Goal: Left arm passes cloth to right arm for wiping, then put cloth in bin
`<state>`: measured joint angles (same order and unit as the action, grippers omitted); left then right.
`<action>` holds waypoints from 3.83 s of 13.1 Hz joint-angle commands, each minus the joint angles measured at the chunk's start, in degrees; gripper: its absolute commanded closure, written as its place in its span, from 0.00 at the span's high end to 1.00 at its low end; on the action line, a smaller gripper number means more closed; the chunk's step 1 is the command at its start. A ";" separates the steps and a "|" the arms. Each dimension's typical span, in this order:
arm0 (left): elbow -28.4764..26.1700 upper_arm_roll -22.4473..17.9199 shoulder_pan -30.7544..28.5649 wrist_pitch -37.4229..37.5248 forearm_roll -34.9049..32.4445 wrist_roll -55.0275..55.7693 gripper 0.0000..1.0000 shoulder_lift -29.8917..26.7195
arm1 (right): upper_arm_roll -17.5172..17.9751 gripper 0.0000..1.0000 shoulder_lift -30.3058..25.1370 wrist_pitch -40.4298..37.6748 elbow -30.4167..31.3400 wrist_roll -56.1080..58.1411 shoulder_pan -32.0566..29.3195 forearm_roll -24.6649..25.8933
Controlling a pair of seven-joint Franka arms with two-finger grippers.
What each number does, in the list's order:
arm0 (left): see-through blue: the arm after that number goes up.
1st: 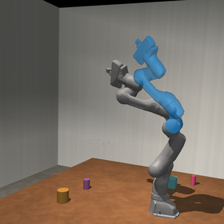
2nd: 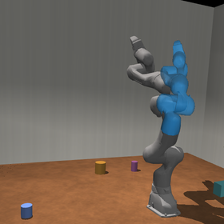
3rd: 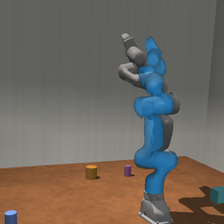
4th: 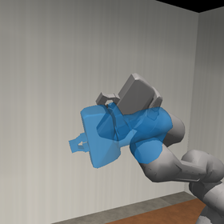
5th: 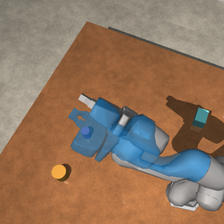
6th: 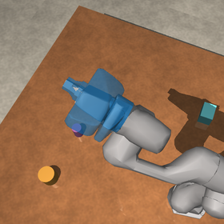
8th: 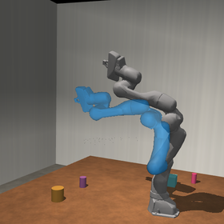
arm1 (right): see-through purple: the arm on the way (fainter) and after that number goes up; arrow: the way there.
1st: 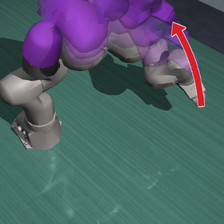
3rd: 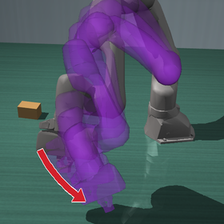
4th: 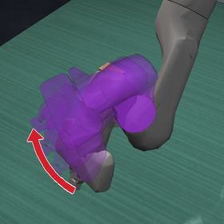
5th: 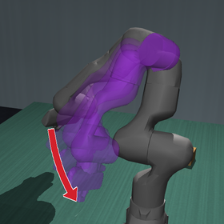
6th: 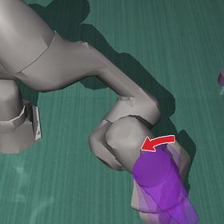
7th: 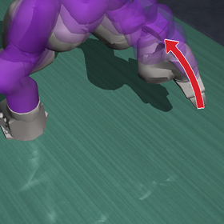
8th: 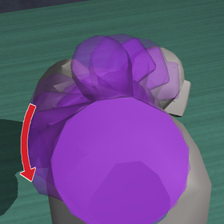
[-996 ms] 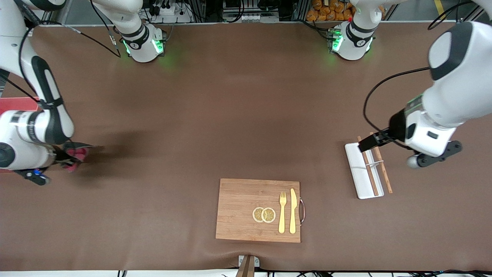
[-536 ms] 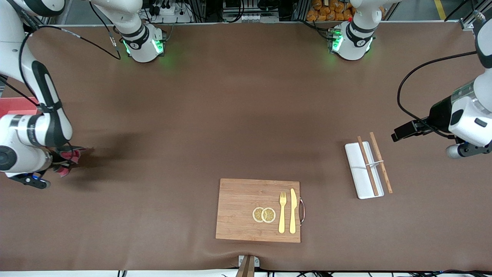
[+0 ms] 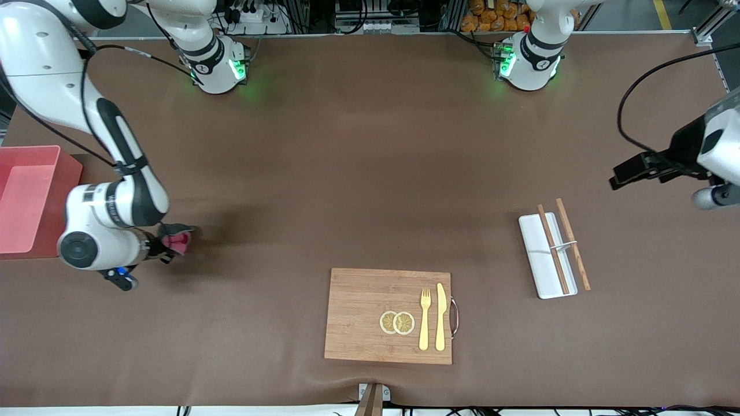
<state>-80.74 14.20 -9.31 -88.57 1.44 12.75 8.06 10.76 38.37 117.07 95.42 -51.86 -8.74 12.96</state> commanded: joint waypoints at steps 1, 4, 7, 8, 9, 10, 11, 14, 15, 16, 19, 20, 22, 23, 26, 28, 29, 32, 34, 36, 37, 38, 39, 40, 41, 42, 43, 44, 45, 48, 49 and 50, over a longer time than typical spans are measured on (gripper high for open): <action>-5.47 -5.32 3.77 -0.02 0.49 -3.26 1.00 -5.85 | -0.04 0.00 -1.19 -0.71 0.73 -13.41 7.14 -5.47; -8.99 -5.49 3.95 -0.63 0.84 -3.43 1.00 -8.85 | 0.05 0.00 -3.64 -1.23 0.38 -17.04 12.07 -17.32; -11.10 -5.50 4.03 -1.07 0.85 -3.35 1.00 -10.96 | 0.05 0.00 -5.14 -9.37 -4.34 -20.38 14.02 -20.17; -11.02 -5.58 3.95 -1.07 0.85 -3.43 1.00 -10.79 | -0.21 0.00 -5.14 -13.41 -6.89 -19.60 13.15 -20.17; -10.93 -5.58 3.77 -0.99 0.67 -3.43 1.00 -10.53 | -0.30 0.00 -5.14 -17.19 -9.18 -16.90 11.22 -19.82; -10.93 -5.58 3.51 -0.99 0.50 -3.43 1.00 -10.09 | -0.39 0.00 -5.23 -20.89 -11.29 -11.56 8.77 -19.56; -10.93 -5.50 3.33 -0.81 0.49 -3.43 1.00 -10.00 | -0.91 0.00 -5.32 -23.53 -12.70 -5.07 6.74 -17.82; -10.75 -5.41 3.16 -0.72 0.49 -3.43 1.00 -9.73 | -1.27 0.00 -5.06 -23.91 -13.33 12.34 -1.86 -4.64; -10.76 -5.41 3.24 -0.72 0.49 -3.43 1.00 -9.73 | -1.35 0.00 -4.97 -23.30 -13.59 18.58 -4.59 -3.40; -10.76 -5.32 3.24 -0.72 0.75 -3.43 1.00 -9.56 | -1.53 0.00 -4.97 -21.99 -14.47 25.42 -7.31 -2.25; -10.32 -5.14 3.24 -0.72 1.02 -3.43 1.00 -9.38 | -1.44 0.00 -4.70 -21.80 -16.40 41.79 -16.54 3.02; -10.40 -5.06 3.24 -0.72 1.02 -3.43 1.00 -9.38 | -1.53 0.00 -4.96 -21.80 -16.84 46.37 -19.44 3.64; -10.40 -4.88 3.42 -0.90 1.02 -3.35 1.00 -9.21 | -1.53 0.00 -4.97 -21.89 -20.96 55.60 -23.32 6.97; -10.32 -4.79 3.51 -0.99 1.02 -3.35 1.00 -9.21 | -1.53 0.00 -4.79 -21.72 -21.93 58.95 -25.16 8.55; -10.32 -4.79 3.42 -0.99 1.11 -3.35 1.00 -9.29 | -1.53 0.00 -3.04 -10.34 -23.70 68.62 -31.66 11.38; -10.32 -4.79 3.51 -0.99 1.11 -3.35 1.00 -9.21 | -1.53 0.00 0.02 -5.74 -23.61 69.88 -35.19 11.29; -10.32 -4.79 3.51 -1.07 1.11 -3.43 1.00 -9.21 | -1.53 0.00 1.70 -2.24 -23.09 69.88 -36.33 11.38; -10.32 -4.79 3.51 -1.07 1.02 -3.43 1.00 -9.29 | -1.53 0.01 5.22 2.18 -21.33 69.00 -37.57 10.85; -10.23 -4.79 3.42 -0.99 1.02 -3.43 1.00 -9.29 | -1.53 0.99 7.07 3.16 -21.24 68.56 -38.19 10.42; -10.32 -4.79 3.42 -1.07 1.02 -3.43 1.00 -9.21 | -1.53 1.00 7.16 2.63 -21.24 66.02 -38.19 10.24; -10.23 -4.79 3.42 -1.07 1.02 -3.43 1.00 -9.21 | -1.53 1.00 7.16 2.55 -21.24 66.10 -38.19 10.24; -10.32 -4.79 3.42 -1.07 0.93 -3.43 1.00 -9.21 | -1.44 1.00 6.73 2.28 -21.33 66.10 -38.10 10.24; -10.23 -4.79 3.42 -1.07 0.93 -3.43 1.00 -9.21 | -1.36 1.00 5.85 -0.76 -21.68 66.10 -37.67 10.24; -10.23 -4.79 3.42 -1.07 0.93 -3.43 1.00 -9.21 | -0.92 1.00 3.93 -7.23 -21.94 66.01 -36.97 10.33; -10.23 -4.79 3.42 -1.07 0.85 -3.43 1.00 -9.29 | -0.74 1.00 1.04 -13.04 -21.94 66.45 -35.92 10.59; -10.14 -4.79 3.42 -1.07 0.76 -3.43 1.00 -9.21 | -0.74 1.00 -2.04 -16.75 -21.94 66.80 -33.90 10.50; -10.14 -4.79 3.42 -1.07 0.67 -3.43 1.00 -9.21 | -0.57 1.00 -3.72 -18.79 -21.86 66.80 -31.97 10.15; -10.05 -4.79 3.42 -1.07 0.58 -3.43 1.00 -9.21 | 0.74 1.00 -4.78 -21.51 -21.86 66.45 -29.51 9.54; -10.05 -4.79 3.42 -0.99 0.49 -3.43 1.00 -9.21 | 1.80 1.00 -5.49 -22.67 -21.86 65.93 -27.84 7.88; -10.05 -4.79 3.33 -0.99 0.49 -3.52 1.00 -9.21 | 6.01 1.00 -8.12 -22.86 -21.77 65.92 -23.53 -1.35; -9.97 -4.79 3.24 -0.99 0.49 -3.52 1.00 -9.21 | 6.20 1.00 -8.31 -22.94 -21.59 64.10 -20.55 -1.88; -10.05 -4.79 3.24 -0.99 0.49 -3.52 1.00 -9.21 | 6.38 1.00 -8.31 -22.94 -21.51 60.77 -17.91 -2.06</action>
<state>-90.67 9.44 -5.84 -89.19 1.47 10.25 -0.70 16.84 31.71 94.19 71.84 12.85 -30.21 12.13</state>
